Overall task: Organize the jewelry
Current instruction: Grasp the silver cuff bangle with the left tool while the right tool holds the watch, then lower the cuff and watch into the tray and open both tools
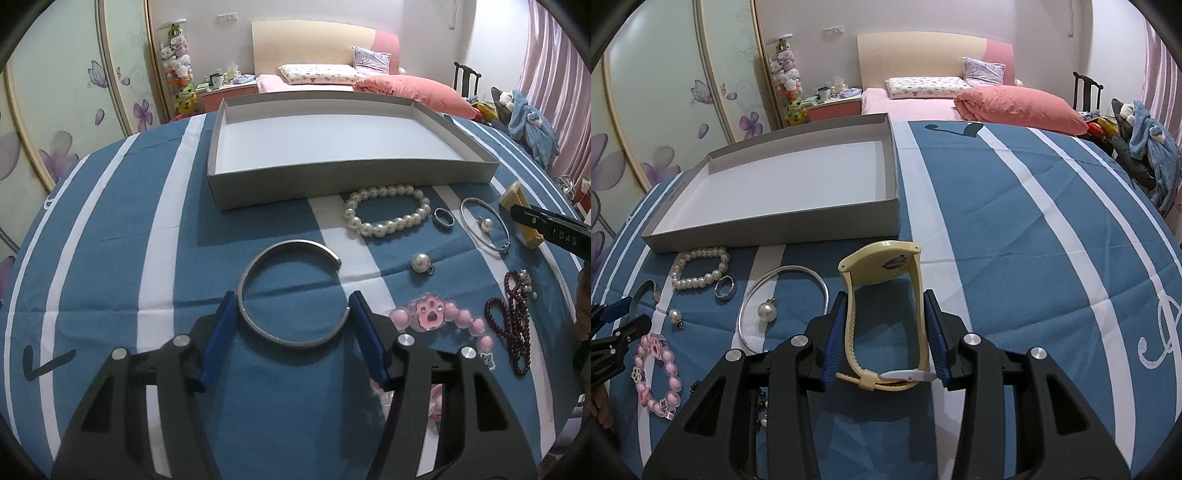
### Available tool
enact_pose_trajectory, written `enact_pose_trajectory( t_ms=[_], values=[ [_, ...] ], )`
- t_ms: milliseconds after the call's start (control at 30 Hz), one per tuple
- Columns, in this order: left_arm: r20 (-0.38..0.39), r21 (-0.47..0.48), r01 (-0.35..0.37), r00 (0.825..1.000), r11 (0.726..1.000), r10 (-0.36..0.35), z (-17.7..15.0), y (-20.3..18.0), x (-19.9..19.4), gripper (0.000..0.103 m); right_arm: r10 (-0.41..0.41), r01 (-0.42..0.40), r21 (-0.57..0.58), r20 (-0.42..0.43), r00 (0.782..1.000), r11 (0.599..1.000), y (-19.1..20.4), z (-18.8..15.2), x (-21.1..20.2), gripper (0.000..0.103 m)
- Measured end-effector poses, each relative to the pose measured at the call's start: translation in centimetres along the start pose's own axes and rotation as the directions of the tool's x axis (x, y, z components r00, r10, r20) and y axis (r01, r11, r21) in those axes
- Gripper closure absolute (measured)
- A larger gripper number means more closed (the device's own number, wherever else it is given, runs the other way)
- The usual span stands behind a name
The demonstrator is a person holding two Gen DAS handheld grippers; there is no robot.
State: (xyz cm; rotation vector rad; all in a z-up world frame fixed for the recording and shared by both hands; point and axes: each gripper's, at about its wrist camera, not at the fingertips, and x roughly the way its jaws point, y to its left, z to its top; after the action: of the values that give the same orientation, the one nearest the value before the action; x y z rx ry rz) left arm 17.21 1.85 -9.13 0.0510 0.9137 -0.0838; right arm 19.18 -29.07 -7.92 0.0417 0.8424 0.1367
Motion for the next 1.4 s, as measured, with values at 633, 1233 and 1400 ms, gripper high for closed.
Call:
enact_pose_trajectory(
  t_ms=[633,1233,1400],
  values=[
    [0.035,-0.052,0.011,0.999,0.999,-0.009,0.1,1.0,-0.7,0.044,0.014,-0.015,0.004,0.018,1.0,1.0,0.2,-0.4,-0.9,0.062],
    [0.329,-0.086,0.043,0.944,0.995,-0.013,3.7,-0.2,-6.5,0.043,0.07,-0.055,-0.072,0.225,0.972,0.996,2.5,3.1,-4.5,0.062],
    [0.385,-0.11,0.042,0.923,0.993,0.003,6.3,-0.4,-6.2,0.043,0.098,-0.068,-0.113,0.287,0.953,0.991,4.0,4.9,-4.9,0.062]
  ],
)
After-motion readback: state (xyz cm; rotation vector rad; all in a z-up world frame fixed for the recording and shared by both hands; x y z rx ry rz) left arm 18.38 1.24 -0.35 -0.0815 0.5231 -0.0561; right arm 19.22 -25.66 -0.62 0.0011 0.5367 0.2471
